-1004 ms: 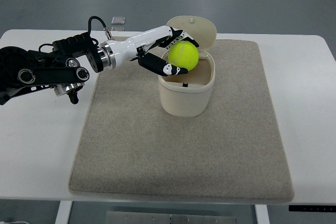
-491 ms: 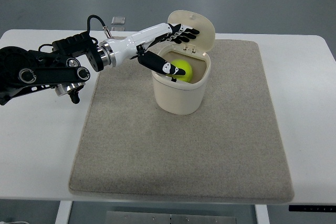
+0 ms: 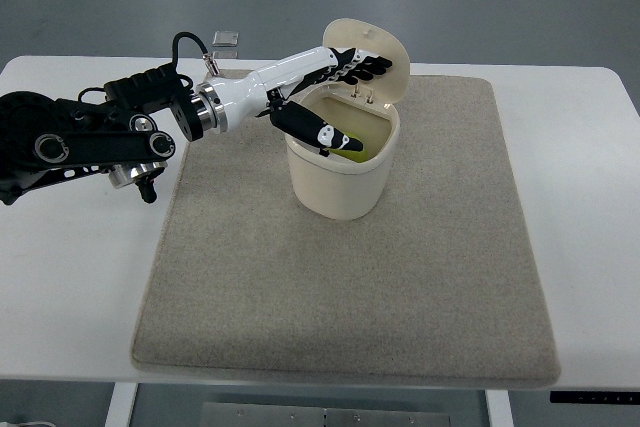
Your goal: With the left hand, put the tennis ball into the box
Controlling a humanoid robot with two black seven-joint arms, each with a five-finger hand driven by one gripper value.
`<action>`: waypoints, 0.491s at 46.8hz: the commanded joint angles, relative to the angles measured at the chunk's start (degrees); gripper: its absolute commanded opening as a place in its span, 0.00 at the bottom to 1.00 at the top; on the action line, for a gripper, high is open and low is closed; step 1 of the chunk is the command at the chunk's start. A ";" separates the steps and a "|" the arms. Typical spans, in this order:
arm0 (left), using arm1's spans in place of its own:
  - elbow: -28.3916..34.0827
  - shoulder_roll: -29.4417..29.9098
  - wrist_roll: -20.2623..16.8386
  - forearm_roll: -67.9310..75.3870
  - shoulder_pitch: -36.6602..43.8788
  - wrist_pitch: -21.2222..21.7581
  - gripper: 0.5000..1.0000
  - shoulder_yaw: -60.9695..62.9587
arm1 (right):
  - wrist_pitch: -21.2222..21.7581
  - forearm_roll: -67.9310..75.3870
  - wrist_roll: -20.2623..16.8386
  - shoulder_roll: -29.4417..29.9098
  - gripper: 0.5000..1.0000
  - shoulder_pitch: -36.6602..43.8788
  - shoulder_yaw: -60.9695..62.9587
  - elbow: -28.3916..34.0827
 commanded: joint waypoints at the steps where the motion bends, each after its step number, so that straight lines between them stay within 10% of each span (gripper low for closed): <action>1: -1.21 -0.22 0.02 0.22 -0.27 -0.20 0.76 -1.04 | 0.00 0.00 0.00 0.00 0.80 0.00 -0.01 0.00; 23: -1.91 -0.22 -0.07 -0.22 0.61 1.29 0.72 -10.36 | 0.00 0.00 0.00 0.00 0.80 0.00 -0.01 0.00</action>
